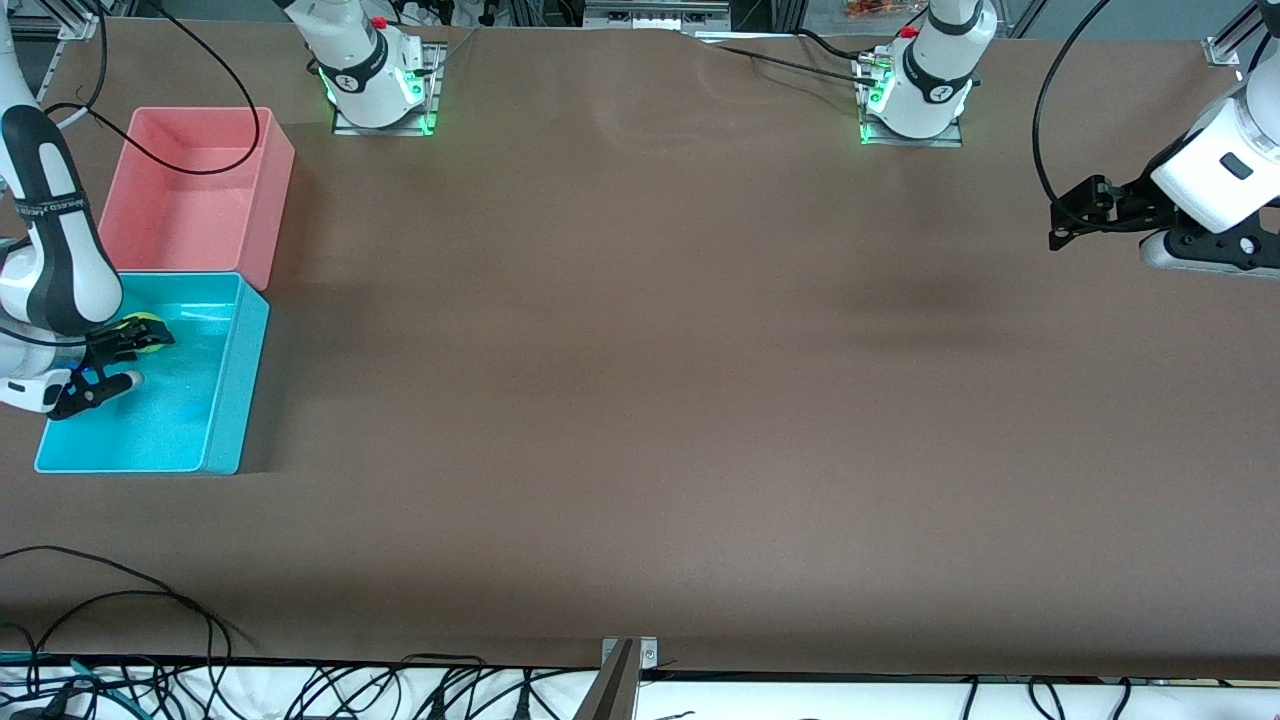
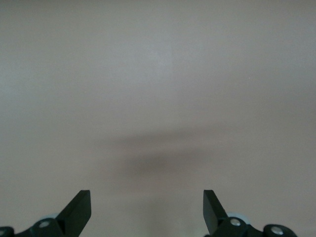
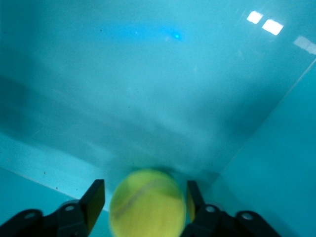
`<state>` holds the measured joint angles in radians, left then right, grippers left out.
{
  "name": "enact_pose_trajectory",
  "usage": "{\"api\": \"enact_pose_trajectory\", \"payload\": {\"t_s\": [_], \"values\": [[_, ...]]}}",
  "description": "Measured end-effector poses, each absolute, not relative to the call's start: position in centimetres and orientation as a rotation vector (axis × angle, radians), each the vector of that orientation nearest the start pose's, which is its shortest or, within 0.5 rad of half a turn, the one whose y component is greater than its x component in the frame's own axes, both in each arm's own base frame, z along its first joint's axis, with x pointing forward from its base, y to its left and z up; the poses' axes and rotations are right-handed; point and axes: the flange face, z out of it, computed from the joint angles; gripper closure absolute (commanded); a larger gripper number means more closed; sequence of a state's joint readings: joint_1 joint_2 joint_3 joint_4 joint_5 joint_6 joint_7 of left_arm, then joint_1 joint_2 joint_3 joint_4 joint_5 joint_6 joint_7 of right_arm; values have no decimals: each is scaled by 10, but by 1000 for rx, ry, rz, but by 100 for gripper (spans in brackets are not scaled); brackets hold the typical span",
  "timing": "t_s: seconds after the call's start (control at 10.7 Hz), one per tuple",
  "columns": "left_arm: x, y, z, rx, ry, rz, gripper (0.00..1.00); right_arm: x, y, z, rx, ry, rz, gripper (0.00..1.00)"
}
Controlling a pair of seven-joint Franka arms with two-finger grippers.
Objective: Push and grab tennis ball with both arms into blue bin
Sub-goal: 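Lower the ball into the cyan bin and open the right gripper, then raise the right gripper out of the cyan bin and withdraw it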
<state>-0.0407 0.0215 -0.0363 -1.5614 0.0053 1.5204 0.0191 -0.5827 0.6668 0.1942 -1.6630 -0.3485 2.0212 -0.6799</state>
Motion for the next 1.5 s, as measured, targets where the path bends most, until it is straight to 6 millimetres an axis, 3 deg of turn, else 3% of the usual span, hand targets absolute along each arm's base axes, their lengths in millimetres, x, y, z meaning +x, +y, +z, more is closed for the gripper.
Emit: {"api": "enact_pose_trajectory", "payload": {"t_s": [0.94, 1.22, 1.5], "values": [[554, -45, 613, -3130, 158, 98, 0, 596, -268, 207, -3014, -732, 488, 0], [554, -44, 613, -3130, 158, 98, 0, 617, -257, 230, -3034, -766, 438, 0], [554, -45, 613, -3130, 158, 98, 0, 644, -239, 274, -3063, -817, 333, 0]]}}
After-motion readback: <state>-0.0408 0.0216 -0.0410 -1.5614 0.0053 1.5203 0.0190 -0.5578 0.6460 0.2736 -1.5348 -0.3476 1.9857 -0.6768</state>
